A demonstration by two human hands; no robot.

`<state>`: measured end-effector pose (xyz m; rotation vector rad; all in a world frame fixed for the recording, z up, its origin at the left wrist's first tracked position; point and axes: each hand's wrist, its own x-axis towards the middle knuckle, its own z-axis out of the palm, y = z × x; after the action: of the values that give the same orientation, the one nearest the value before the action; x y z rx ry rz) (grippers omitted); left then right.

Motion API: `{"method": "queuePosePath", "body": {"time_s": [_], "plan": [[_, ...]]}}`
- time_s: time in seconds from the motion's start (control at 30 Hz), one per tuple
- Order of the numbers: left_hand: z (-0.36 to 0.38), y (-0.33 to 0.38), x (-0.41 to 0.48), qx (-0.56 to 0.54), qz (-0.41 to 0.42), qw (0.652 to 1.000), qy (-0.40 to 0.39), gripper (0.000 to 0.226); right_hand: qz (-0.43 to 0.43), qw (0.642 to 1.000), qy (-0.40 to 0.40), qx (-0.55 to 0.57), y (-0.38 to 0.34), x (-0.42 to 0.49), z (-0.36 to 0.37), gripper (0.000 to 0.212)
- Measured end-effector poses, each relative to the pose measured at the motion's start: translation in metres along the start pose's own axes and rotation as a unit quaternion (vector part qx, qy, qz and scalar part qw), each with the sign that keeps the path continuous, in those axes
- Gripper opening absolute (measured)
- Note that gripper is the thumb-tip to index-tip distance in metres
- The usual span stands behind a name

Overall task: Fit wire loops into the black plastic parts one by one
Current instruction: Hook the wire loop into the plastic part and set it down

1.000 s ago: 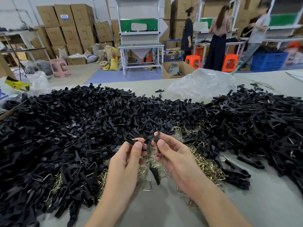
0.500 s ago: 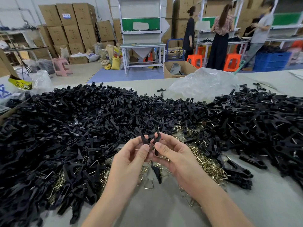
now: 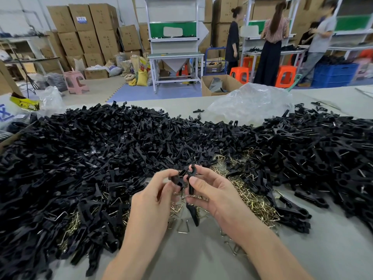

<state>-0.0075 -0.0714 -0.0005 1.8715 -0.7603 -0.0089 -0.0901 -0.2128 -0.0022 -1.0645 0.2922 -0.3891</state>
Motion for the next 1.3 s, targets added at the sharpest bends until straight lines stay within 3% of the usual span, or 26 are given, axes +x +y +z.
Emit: {"method": "queuePosePath", "body": {"time_s": [0.1,0.27,0.37,0.67,0.93,1.07,1.3], "plan": [[0.001,0.004,-0.002,-0.087,-0.021,0.996,-0.020,0.042,-0.002,1.000,0.014,-0.007,0.001,-0.001,0.001,0.047],[0.001,0.011,-0.003,-0.176,-0.044,0.983,-0.027,0.020,-0.005,0.999,0.027,-0.039,0.002,-0.002,0.003,0.033],[0.003,0.012,-0.003,-0.209,-0.074,0.975,-0.025,0.022,-0.011,0.998,0.014,-0.061,0.001,-0.004,0.004,0.030],[0.003,0.011,-0.002,-0.199,-0.056,0.978,0.011,0.005,-0.006,0.997,0.023,-0.070,0.003,-0.004,0.004,0.031],[0.008,0.013,-0.004,-0.203,-0.054,0.978,-0.017,0.013,-0.008,0.999,-0.021,-0.048,0.008,-0.004,0.005,0.043],[0.006,0.013,-0.002,-0.198,-0.047,0.979,0.010,0.012,-0.013,0.998,-0.021,-0.058,0.007,-0.004,0.005,0.048],[0.006,0.013,-0.004,-0.148,-0.032,0.988,0.031,0.011,-0.033,0.997,-0.003,-0.064,0.005,-0.006,0.007,0.033]]}}
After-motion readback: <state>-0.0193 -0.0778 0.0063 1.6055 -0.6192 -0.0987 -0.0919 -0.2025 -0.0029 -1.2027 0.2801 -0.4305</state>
